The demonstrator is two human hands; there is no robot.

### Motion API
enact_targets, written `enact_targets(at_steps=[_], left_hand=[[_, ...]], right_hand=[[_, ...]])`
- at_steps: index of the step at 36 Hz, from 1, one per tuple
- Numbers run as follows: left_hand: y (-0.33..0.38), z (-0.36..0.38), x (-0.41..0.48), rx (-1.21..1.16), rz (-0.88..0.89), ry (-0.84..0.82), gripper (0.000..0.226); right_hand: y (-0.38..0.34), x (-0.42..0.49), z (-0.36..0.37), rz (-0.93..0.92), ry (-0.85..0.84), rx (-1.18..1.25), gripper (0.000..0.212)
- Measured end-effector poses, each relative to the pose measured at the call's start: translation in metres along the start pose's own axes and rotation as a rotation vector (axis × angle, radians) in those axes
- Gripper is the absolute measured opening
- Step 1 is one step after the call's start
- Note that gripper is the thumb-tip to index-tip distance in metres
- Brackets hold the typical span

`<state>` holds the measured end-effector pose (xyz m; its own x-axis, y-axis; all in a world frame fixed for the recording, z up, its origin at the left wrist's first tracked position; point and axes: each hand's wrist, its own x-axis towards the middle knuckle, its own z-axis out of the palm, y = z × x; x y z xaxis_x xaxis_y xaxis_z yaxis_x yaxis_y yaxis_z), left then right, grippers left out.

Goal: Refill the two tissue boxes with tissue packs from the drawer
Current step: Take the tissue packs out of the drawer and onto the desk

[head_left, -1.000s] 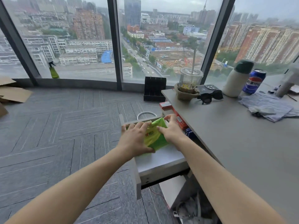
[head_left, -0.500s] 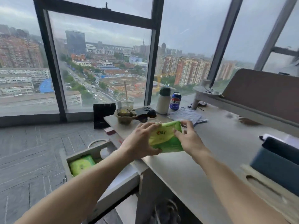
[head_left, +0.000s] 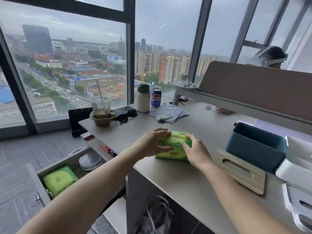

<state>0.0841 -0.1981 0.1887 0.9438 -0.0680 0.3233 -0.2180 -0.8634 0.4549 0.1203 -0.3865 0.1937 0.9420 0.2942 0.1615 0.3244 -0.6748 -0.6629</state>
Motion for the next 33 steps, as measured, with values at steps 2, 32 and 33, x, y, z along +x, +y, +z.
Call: enact_targets(at_steps=[2,32,33], left_hand=[[-0.001,0.001,-0.004,-0.021,0.008,0.032,0.064],[-0.244,-0.118,-0.225,0.204,-0.659,-0.132,0.052],[-0.249,-0.116,-0.221,0.255,-0.655,-0.172,0.055]], right_hand=[[-0.001,-0.002,0.002,-0.031,0.043,-0.015,0.042],[-0.151,-0.067,0.293,-0.324,-0.632,0.101,0.048],[-0.152,-0.065,0.303,-0.291,-0.663,0.074,0.054]])
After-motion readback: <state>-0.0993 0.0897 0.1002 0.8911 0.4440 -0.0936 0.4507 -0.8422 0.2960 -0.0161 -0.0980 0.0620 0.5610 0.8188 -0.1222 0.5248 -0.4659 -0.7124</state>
